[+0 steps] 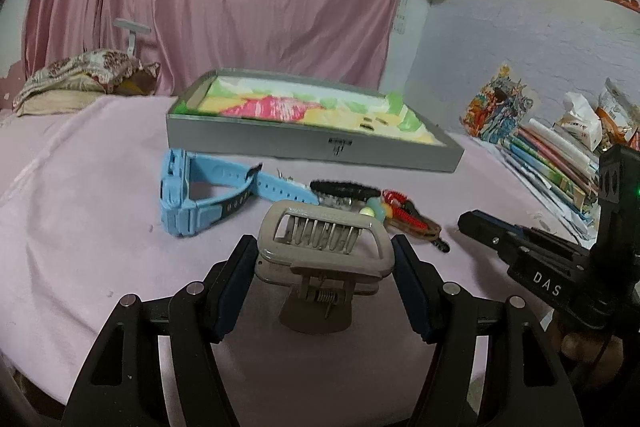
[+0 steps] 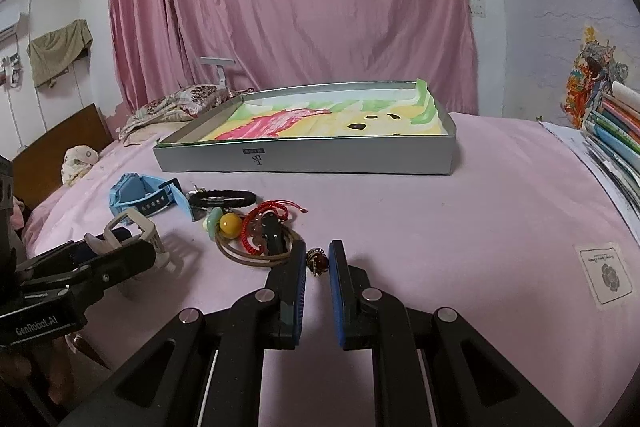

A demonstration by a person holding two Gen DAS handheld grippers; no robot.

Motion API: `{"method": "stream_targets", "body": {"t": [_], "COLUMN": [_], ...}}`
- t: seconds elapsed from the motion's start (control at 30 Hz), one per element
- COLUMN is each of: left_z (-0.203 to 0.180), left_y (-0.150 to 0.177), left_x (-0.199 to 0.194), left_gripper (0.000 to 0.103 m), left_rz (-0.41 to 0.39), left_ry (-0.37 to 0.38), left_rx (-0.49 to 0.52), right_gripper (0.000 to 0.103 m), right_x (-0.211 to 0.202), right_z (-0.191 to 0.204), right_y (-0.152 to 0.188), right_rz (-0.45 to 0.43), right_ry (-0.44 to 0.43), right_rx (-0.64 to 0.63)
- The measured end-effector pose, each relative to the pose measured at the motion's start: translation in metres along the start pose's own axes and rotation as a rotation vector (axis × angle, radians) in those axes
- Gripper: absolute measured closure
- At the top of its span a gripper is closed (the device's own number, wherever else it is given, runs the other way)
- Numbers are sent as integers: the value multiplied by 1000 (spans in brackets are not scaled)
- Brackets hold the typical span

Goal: Organize jewelry
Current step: 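Carry the hair clip with the left gripper into the grey tray and release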

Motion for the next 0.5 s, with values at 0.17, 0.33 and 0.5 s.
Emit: {"method": "stream_targets", "body": {"t": [0.17, 0.33, 0.5], "left_z": [-6, -11, -14], "left_y": [-20, -56, -93], "left_x": [-9, -15, -18], "left_gripper": [42, 42, 42], "left_rz": [-54, -135, -214], "left_ry": [-2, -12, -25], "left_rx": [18, 50, 76], "right_gripper": [92, 92, 92], "right_x": [-14, -28, -33], "right_z": [4, 2, -2], "right_y": [-16, -46, -82], "right_rz": [-69, -146, -200], "right_ry": [-22, -30, -28], "right_rx": [-10, -13, -16]}}
Point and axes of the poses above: each gripper's, at about its wrist camera, not at the fingertips, and x roughly the way its jaws point, z to its left, y to its underside, the point moved 8 cm from there along x, roughly the way its jaws point, and after that the axes turned 5 degrees about z, right-handed, at the moved point
